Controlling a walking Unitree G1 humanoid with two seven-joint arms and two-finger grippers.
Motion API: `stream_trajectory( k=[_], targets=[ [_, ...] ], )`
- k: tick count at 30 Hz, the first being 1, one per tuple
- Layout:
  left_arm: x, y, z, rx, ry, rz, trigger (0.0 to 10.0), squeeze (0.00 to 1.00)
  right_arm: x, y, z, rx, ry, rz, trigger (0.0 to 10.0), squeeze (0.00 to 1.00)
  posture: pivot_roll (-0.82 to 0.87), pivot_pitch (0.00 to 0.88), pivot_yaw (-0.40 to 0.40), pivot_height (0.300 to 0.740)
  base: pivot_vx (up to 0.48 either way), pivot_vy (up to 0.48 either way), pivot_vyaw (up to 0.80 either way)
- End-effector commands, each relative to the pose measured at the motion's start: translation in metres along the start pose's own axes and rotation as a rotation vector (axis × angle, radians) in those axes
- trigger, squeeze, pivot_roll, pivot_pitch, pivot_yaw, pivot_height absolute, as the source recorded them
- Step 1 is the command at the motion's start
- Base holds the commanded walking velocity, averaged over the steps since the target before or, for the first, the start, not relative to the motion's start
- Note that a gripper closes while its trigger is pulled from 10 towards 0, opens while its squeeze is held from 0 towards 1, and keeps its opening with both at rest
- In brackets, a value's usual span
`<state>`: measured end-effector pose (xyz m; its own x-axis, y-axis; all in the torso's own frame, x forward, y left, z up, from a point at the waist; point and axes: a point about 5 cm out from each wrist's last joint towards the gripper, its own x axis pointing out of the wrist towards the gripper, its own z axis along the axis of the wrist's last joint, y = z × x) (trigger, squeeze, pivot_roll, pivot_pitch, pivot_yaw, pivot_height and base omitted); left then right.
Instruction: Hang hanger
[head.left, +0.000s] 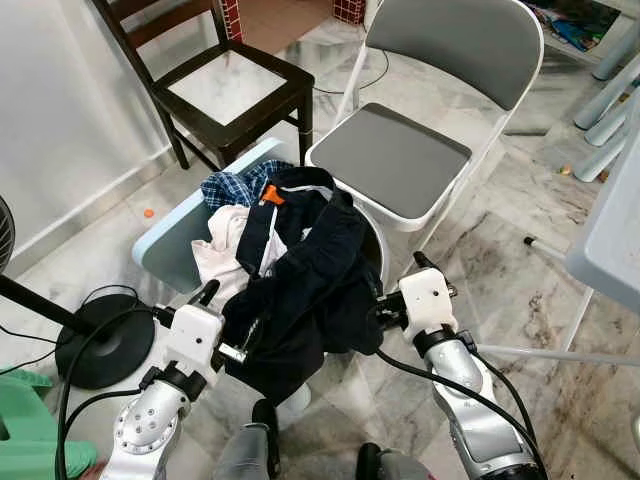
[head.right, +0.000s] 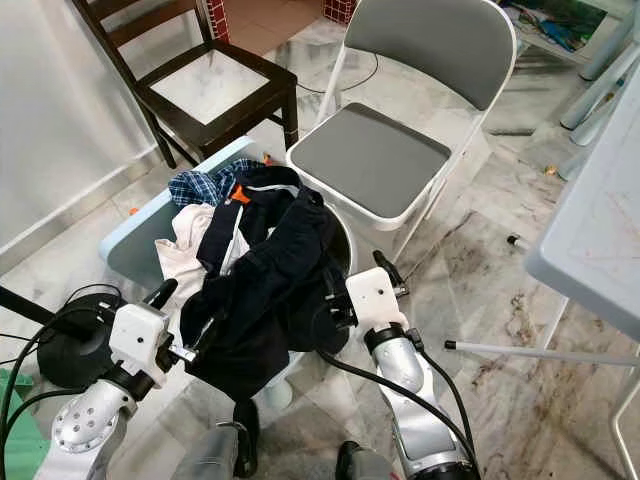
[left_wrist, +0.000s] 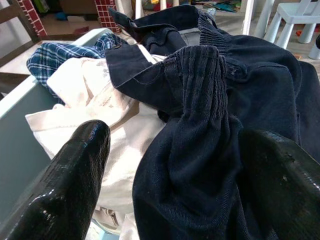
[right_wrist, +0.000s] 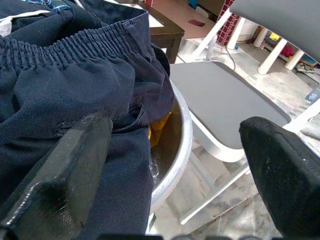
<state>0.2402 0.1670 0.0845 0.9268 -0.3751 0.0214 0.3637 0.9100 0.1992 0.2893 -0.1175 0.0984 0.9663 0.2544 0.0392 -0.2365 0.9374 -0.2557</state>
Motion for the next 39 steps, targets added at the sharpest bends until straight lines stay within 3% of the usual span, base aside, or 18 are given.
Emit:
stream_trajectory(
  k=[1, 8, 21, 22, 23, 24, 27, 28, 29, 30, 31, 33, 34, 35, 37, 39],
  targets=[
    [-0.005, -0.002, 0.001, 0.013, 0.000, -0.018, 10.0, 1.00, -0.005, 0.001, -0.006, -0.003, 0.021, 0.004, 10.0, 0.00, 0.16, 0.315, -0.012, 0.740, 0.000, 0.000, 0.00],
    [-0.004, -0.006, 0.001, 0.030, 0.003, -0.031, 10.0, 1.00, -0.004, 0.002, -0.005, -0.007, 0.021, 0.012, 10.0, 0.00, 0.16, 0.315, -0.017, 0.740, 0.000, 0.000, 0.00],
    [0.016, 0.001, 0.006, 0.018, 0.020, -0.044, 10.0, 1.00, -0.003, 0.003, -0.005, -0.010, 0.019, 0.013, 10.0, 0.00, 0.15, 0.318, -0.014, 0.740, 0.000, 0.000, 0.00],
    [0.021, 0.000, 0.005, 0.000, 0.035, -0.057, 10.0, 0.35, -0.003, 0.003, -0.004, -0.010, 0.018, 0.012, 10.0, 0.00, 0.15, 0.318, -0.013, 0.740, 0.000, 0.000, 0.00],
    [0.021, 0.000, 0.005, 0.000, 0.035, -0.057, 10.0, 0.35, -0.003, 0.003, -0.004, -0.010, 0.018, 0.012, 10.0, 0.00, 0.15, 0.318, -0.013, 0.740, 0.000, 0.000, 0.00],
    [0.023, -0.001, 0.004, -0.011, 0.040, -0.062, 10.0, 0.00, -0.003, 0.004, -0.004, -0.010, 0.018, 0.012, 10.0, 0.00, 0.15, 0.318, -0.013, 0.740, 0.000, 0.000, 0.00],
    [0.029, -0.003, 0.005, -0.066, 0.058, -0.071, 10.0, 0.00, -0.004, 0.004, -0.005, -0.009, 0.018, 0.009, 10.0, 0.00, 0.15, 0.319, -0.009, 0.740, 0.000, 0.000, 0.00],
    [0.031, -0.004, 0.005, -0.089, 0.067, -0.079, 8.2, 0.00, -0.004, 0.003, -0.005, -0.009, 0.018, 0.008, 10.0, 0.00, 0.14, 0.318, -0.008, 0.740, 0.000, 0.000, 0.00],
    [0.032, -0.005, 0.004, -0.103, 0.073, -0.084, 4.4, 0.00, -0.004, 0.003, -0.005, -0.009, 0.019, 0.006, 10.0, 0.00, 0.14, 0.318, -0.008, 0.740, 0.000, 0.000, 0.00],
    [0.034, -0.004, 0.005, -0.131, 0.076, -0.069, 3.5, 0.00, -0.004, 0.003, -0.005, -0.008, 0.019, 0.005, 10.0, 0.00, 0.14, 0.317, -0.006, 0.740, 0.000, 0.000, 0.00],
    [0.036, -0.004, 0.006, -0.160, 0.075, -0.059, 1.2, 0.00, -0.004, 0.003, -0.005, -0.008, 0.019, 0.005, 10.0, 0.00, 0.14, 0.318, -0.005, 0.740, 0.000, 0.000, 0.00],
    [0.039, -0.003, 0.009, -0.182, 0.072, -0.051, 0.3, 0.00, -0.005, 0.004, -0.005, -0.007, 0.019, 0.004, 10.0, 0.00, 0.14, 0.318, -0.006, 0.740, 0.000, 0.000, 0.00],
    [0.041, -0.003, 0.011, -0.184, 0.070, -0.057, 1.1, 0.00, -0.005, 0.004, -0.005, -0.007, 0.020, 0.004, 10.0, 0.00, 0.14, 0.318, -0.006, 0.740, 0.000, 0.000, 0.00],
    [0.042, -0.003, 0.012, -0.185, 0.069, -0.061, 1.1, 0.00, -0.005, 0.004, -0.005, -0.006, 0.020, 0.004, 10.0, 0.00, 0.14, 0.317, -0.006, 0.740, 0.000, 0.000, 0.00],
    [0.045, -0.001, 0.016, -0.193, 0.066, -0.063, 0.1, 0.00, -0.004, 0.005, -0.005, -0.005, 0.020, 0.006, 10.0, 0.00, 0.14, 0.316, -0.005, 0.740, 0.000, 0.000, 0.00],
    [0.046, -0.001, 0.017, -0.199, 0.065, -0.064, 0.0, 0.00, -0.004, 0.005, -0.005, -0.005, 0.020, 0.006, 10.0, 0.00, 0.15, 0.315, -0.005, 0.740, 0.000, 0.000, 0.00]
  ],
)
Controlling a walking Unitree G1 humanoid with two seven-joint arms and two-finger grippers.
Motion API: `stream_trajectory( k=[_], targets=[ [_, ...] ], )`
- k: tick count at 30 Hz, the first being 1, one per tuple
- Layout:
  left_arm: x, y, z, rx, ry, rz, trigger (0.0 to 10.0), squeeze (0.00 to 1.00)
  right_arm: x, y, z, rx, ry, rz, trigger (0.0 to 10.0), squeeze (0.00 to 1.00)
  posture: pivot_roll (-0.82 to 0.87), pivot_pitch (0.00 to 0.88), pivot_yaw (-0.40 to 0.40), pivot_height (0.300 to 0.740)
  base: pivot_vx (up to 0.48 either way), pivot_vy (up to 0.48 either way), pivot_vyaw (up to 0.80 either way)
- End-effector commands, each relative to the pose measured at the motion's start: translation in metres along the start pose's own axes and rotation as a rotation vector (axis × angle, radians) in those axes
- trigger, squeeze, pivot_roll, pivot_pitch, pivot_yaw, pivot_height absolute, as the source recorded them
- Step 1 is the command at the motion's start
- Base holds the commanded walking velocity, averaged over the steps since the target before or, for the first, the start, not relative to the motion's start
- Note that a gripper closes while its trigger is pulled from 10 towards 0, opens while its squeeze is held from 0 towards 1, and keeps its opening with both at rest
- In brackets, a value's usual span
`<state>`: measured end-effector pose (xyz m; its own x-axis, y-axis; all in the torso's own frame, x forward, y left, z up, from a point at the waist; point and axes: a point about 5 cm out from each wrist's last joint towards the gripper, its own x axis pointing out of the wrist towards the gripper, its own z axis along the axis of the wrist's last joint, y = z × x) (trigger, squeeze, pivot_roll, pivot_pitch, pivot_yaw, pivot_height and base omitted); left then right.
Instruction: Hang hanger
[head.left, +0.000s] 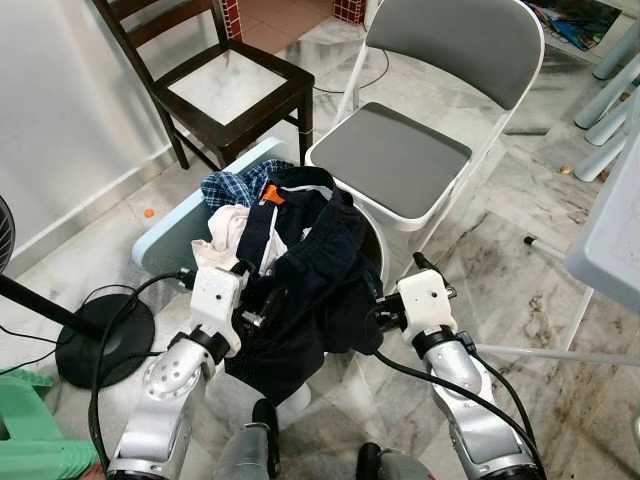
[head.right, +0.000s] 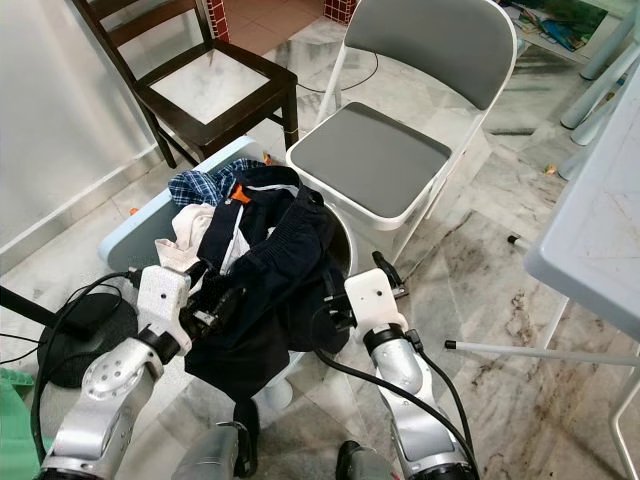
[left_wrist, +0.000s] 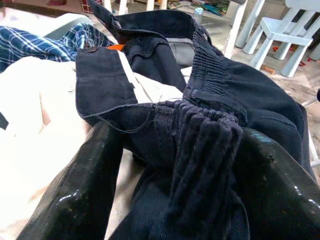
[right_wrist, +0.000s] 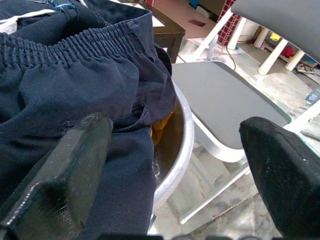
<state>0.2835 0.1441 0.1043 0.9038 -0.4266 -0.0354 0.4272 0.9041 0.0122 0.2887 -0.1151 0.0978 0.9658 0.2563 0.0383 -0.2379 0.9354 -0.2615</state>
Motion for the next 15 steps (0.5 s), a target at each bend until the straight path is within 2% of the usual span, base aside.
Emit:
stream_trajectory(
  k=[1, 10, 15],
  targets=[
    [-0.003, 0.001, -0.001, -0.013, 0.015, -0.003, 0.0, 0.00, -0.004, 0.003, -0.005, 0.001, 0.019, 0.004, 10.0, 0.00, 0.15, 0.314, -0.004, 0.740, 0.000, 0.000, 0.00],
    [-0.006, 0.002, -0.003, -0.023, 0.054, -0.025, 0.0, 0.00, -0.003, 0.003, -0.005, -0.002, 0.016, 0.003, 10.0, 0.00, 0.15, 0.309, -0.001, 0.740, 0.000, 0.000, 0.00],
    [-0.013, 0.006, -0.006, -0.056, 0.092, -0.003, 0.0, 0.00, -0.002, 0.003, -0.005, -0.003, 0.017, 0.004, 10.0, 0.00, 0.16, 0.307, 0.001, 0.740, 0.000, 0.000, 0.00]
  ],
)
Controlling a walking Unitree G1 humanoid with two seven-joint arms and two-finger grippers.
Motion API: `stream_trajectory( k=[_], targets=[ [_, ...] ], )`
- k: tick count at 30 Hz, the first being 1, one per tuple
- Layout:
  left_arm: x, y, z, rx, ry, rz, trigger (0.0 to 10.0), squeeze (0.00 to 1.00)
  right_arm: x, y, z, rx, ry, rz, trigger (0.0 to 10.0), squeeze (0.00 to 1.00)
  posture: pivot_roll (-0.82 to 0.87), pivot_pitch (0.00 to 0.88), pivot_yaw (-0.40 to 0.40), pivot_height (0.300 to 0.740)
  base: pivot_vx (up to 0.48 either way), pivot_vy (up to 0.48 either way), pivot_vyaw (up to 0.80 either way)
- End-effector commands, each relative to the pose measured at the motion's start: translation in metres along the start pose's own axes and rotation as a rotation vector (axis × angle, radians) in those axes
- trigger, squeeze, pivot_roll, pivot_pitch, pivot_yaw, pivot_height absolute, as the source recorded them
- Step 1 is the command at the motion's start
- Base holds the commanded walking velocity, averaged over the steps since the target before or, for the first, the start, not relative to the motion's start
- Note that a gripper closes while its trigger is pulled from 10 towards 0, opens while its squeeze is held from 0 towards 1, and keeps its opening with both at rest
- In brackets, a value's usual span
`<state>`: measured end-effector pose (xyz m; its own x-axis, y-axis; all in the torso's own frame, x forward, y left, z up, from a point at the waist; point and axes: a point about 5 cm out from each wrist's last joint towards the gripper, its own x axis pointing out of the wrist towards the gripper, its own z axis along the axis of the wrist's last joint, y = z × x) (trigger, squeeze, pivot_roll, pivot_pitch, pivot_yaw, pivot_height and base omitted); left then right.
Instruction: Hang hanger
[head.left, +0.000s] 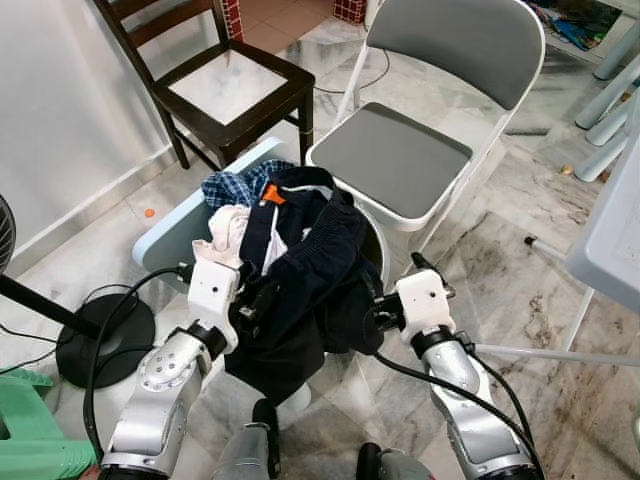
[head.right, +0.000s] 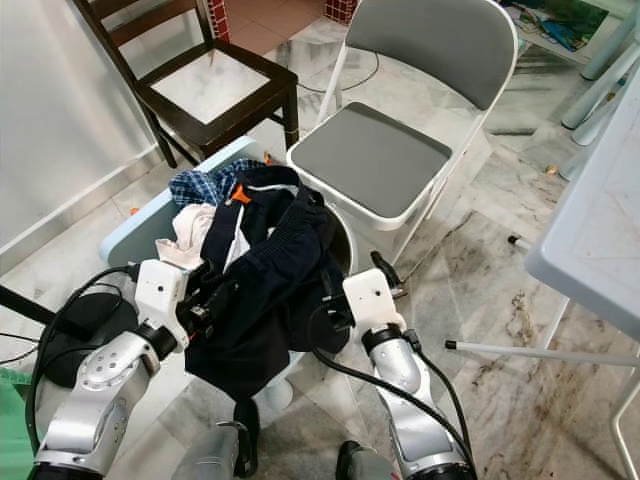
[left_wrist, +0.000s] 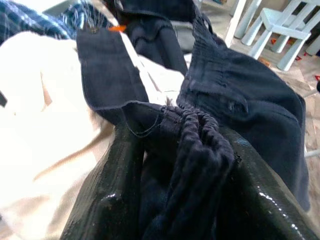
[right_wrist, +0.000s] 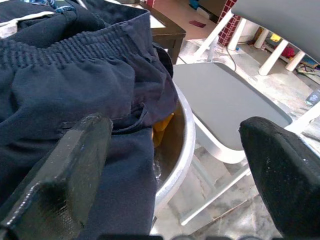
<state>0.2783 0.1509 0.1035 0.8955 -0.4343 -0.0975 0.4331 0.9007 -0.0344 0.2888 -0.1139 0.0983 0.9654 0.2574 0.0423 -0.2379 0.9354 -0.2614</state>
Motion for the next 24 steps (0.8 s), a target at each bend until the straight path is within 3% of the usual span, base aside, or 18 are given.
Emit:
stream_trajectory(
  k=[1, 10, 16, 19, 24],
  targets=[
    [-0.008, 0.003, -0.006, -0.016, 0.041, 0.018, 0.0, 0.00, -0.003, 0.002, -0.006, -0.003, 0.021, 0.005, 10.0, 0.00, 0.16, 0.306, 0.001, 0.740, 0.000, 0.000, 0.00],
    [-0.019, 0.015, -0.008, 0.041, 0.066, 0.163, 0.0, 0.00, -0.002, 0.003, -0.007, -0.003, 0.021, 0.010, 10.0, 0.00, 0.17, 0.310, -0.003, 0.740, 0.000, 0.000, 0.00],
    [-0.023, 0.013, -0.013, 0.042, 0.087, 0.168, 0.0, 0.00, -0.002, 0.005, -0.007, -0.002, 0.021, 0.016, 10.0, 0.00, 0.17, 0.311, -0.005, 0.740, 0.000, 0.000, 0.00],
    [-0.026, 0.015, -0.016, 0.083, 0.117, 0.203, 0.0, 0.00, -0.002, 0.004, -0.007, -0.003, 0.021, 0.018, 10.0, 0.00, 0.17, 0.311, -0.006, 0.740, 0.000, 0.000, 0.00],
    [-0.025, 0.018, -0.012, 0.320, 0.113, 0.193, 0.0, 0.00, -0.002, 0.004, -0.007, -0.003, 0.022, 0.017, 10.0, 0.00, 0.17, 0.312, -0.008, 0.740, 0.000, 0.000, 0.00]
  ],
)
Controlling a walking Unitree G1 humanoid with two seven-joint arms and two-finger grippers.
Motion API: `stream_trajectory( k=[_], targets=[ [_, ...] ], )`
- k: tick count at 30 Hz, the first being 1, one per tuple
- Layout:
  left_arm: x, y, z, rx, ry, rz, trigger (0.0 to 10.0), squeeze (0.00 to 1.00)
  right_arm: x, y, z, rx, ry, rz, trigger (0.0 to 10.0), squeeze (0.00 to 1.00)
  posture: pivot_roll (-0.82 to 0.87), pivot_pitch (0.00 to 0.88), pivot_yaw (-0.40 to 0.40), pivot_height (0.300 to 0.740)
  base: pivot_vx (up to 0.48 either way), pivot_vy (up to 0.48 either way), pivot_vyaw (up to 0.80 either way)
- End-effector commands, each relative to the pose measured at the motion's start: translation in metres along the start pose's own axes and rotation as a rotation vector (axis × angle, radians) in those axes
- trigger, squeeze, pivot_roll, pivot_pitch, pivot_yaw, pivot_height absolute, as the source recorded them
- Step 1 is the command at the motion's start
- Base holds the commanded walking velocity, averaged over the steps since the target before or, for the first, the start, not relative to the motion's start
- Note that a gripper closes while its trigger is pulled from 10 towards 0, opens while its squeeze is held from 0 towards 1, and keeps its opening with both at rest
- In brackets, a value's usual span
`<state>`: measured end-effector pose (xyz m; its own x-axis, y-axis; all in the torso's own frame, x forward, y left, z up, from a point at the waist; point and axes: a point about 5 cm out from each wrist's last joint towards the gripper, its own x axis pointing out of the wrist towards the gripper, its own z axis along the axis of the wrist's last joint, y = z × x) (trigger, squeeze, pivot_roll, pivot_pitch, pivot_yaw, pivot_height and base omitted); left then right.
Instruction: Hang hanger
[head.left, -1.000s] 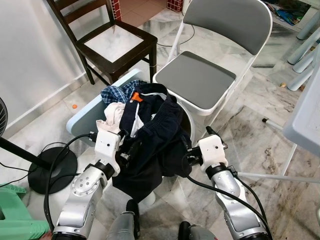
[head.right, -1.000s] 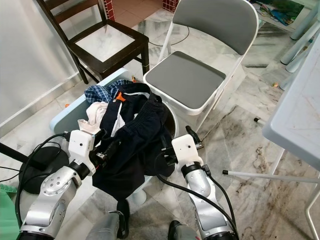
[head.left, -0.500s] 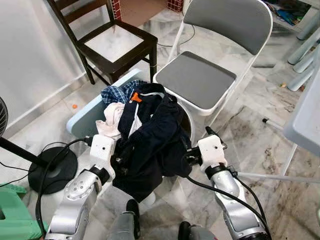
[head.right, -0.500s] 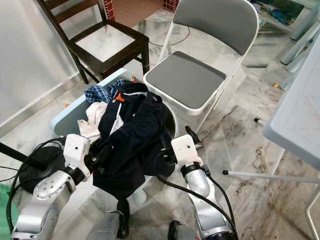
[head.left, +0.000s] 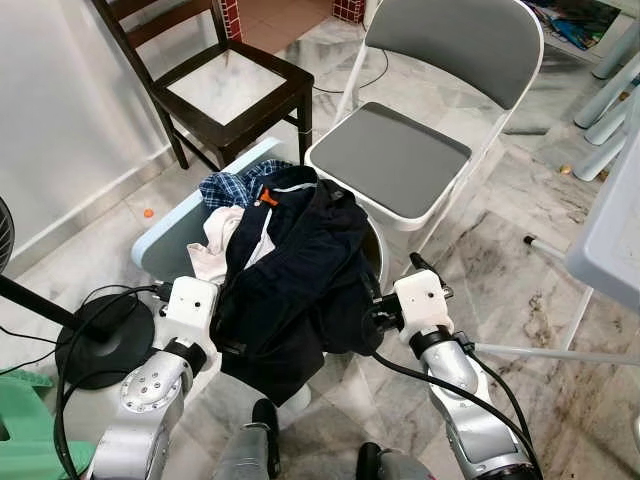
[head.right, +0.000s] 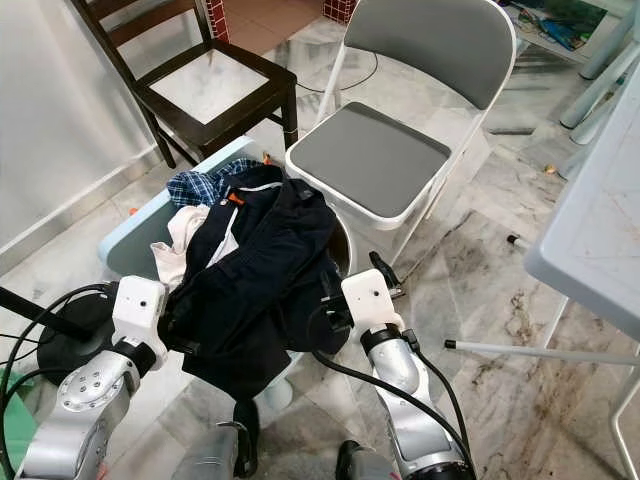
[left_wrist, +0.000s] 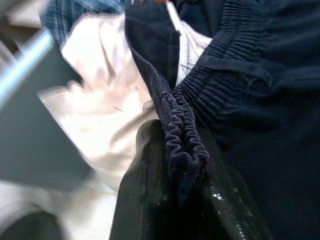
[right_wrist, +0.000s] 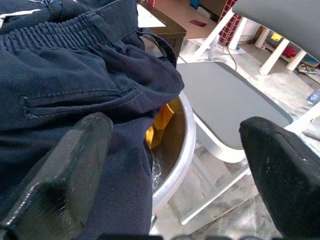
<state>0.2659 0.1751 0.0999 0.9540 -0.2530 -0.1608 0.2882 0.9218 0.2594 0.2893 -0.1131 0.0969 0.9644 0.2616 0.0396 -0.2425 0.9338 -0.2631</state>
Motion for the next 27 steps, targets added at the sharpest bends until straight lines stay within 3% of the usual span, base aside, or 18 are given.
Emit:
stream_trajectory(
  k=[1, 9, 13, 14, 15, 17, 21, 27],
  targets=[
    [-0.002, -0.001, -0.007, 0.080, 0.018, 0.003, 0.0, 0.00, -0.002, 0.004, -0.006, -0.002, 0.021, 0.012, 10.0, 0.00, 0.17, 0.311, -0.008, 0.740, 0.000, 0.000, 0.00],
    [0.003, -0.005, 0.000, 0.125, -0.034, -0.004, 0.0, 0.00, -0.002, 0.002, -0.006, -0.004, 0.020, 0.008, 10.0, 0.00, 0.16, 0.307, -0.008, 0.740, 0.000, 0.000, 0.00],
    [0.007, -0.002, 0.015, 0.208, -0.136, 0.017, 0.0, 0.00, -0.002, 0.002, -0.007, -0.004, 0.023, 0.006, 10.0, 0.00, 0.16, 0.305, -0.011, 0.740, 0.000, 0.000, 0.00],
    [0.011, -0.003, 0.033, 0.278, -0.248, 0.026, 0.0, 0.00, -0.002, 0.002, -0.006, -0.005, 0.023, 0.007, 10.0, 0.00, 0.16, 0.299, -0.013, 0.740, 0.000, 0.000, 0.00],
    [0.011, -0.003, 0.033, 0.278, -0.248, 0.026, 0.0, 0.00, -0.002, 0.002, -0.006, -0.005, 0.023, 0.007, 10.0, 0.00, 0.16, 0.299, -0.013, 0.740, 0.000, 0.000, 0.00],
    [0.018, -0.012, 0.055, 0.335, -0.370, -0.027, 0.0, 0.00, 0.001, 0.001, -0.005, -0.007, 0.019, 0.007, 10.0, 0.00, 0.16, 0.285, -0.015, 0.740, 0.000, 0.000, 0.00],
    [0.027, -0.026, 0.075, 0.364, -0.475, -0.123, 0.0, 0.00, 0.006, -0.003, -0.004, -0.012, 0.012, -0.003, 10.0, 0.00, 0.16, 0.267, -0.012, 0.740, 0.000, 0.000, 0.00],
    [0.036, -0.034, 0.092, 0.374, -0.570, -0.192, 0.0, 0.00, 0.011, -0.004, -0.001, -0.011, -0.002, -0.019, 10.0, 0.00, 0.15, 0.245, 0.000, 0.740, 0.000, 0.000, 0.00]
  ],
)
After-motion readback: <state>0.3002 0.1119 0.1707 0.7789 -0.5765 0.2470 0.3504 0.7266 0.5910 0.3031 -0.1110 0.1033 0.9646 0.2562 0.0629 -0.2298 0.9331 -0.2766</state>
